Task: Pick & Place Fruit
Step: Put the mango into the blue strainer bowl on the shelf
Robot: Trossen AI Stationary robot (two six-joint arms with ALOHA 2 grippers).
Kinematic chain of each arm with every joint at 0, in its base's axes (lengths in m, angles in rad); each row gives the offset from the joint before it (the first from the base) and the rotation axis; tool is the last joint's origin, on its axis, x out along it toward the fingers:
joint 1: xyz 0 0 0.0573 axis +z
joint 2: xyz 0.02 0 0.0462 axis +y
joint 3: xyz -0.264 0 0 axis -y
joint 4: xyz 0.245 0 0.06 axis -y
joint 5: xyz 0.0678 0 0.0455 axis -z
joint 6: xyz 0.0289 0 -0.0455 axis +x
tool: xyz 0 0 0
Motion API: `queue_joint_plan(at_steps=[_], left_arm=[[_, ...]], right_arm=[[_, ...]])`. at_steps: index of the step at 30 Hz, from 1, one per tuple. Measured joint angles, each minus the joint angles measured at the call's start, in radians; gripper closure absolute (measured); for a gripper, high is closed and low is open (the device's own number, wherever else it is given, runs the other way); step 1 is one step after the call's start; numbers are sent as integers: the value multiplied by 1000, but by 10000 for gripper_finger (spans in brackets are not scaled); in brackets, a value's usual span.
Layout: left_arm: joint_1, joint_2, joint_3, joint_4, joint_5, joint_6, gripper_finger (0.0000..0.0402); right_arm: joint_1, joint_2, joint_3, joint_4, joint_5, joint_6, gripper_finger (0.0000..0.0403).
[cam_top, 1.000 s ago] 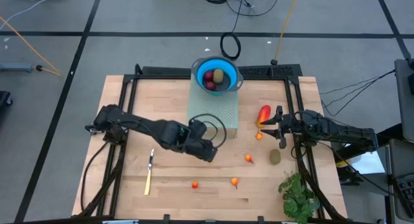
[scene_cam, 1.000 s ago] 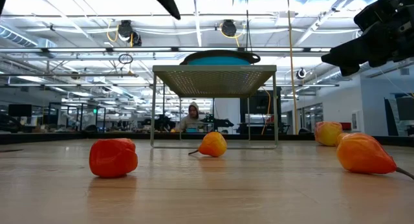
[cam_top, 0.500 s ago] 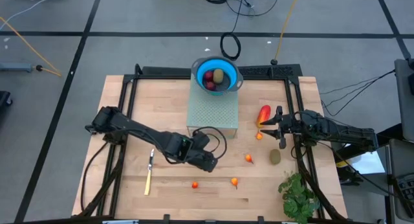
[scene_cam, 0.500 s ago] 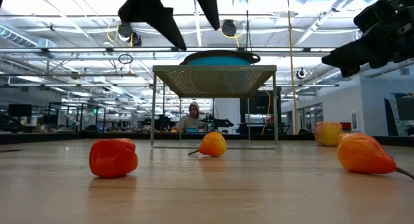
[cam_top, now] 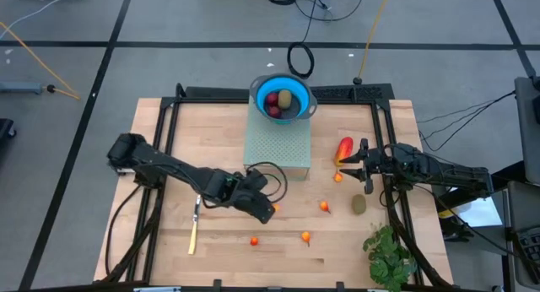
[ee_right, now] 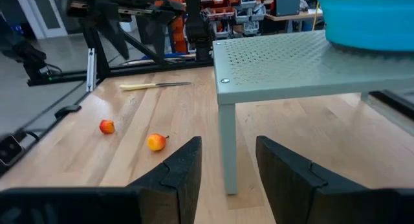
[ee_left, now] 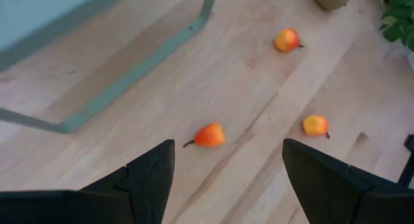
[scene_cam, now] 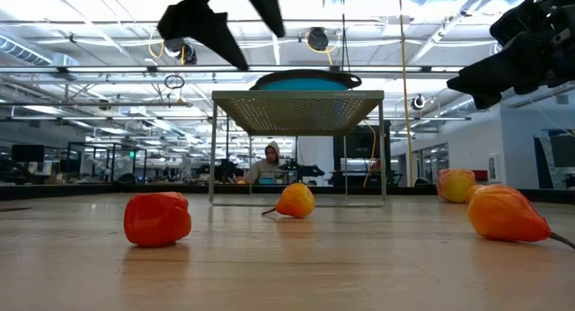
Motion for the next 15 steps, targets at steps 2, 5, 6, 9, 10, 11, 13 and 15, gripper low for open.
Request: queue_joint_plan(at_steps=[2, 5, 6, 9, 10, 11, 13, 15], left_arm=[[0, -46, -53, 41, -4, 8, 115], [0, -111, -146, 109, -5, 20, 115], [0, -133, -178, 137, -4, 26, 115], [-2, -202, -271, 207, -4, 39, 115], [-2, -224, -300, 229, -4, 43, 115], [-2, -246, -331, 252, -4, 48, 115], [-2, -283, -385, 279, -3, 62, 115], [-2, -325, -437, 332, 0, 87, 115]], right_arm=[[0, 0, 0, 0, 0, 31, 264], [0, 0, 0, 1, 0, 70, 264], [0, 0, 0, 1, 0, 77, 264], [0, 0, 0, 20, 0, 79, 264], [0, 0, 0, 29, 0, 81, 264], [0, 0, 0, 42, 0, 90, 264], [0, 0, 0, 69, 8, 129, 264], [0, 0, 0, 86, 37, 180, 264]])
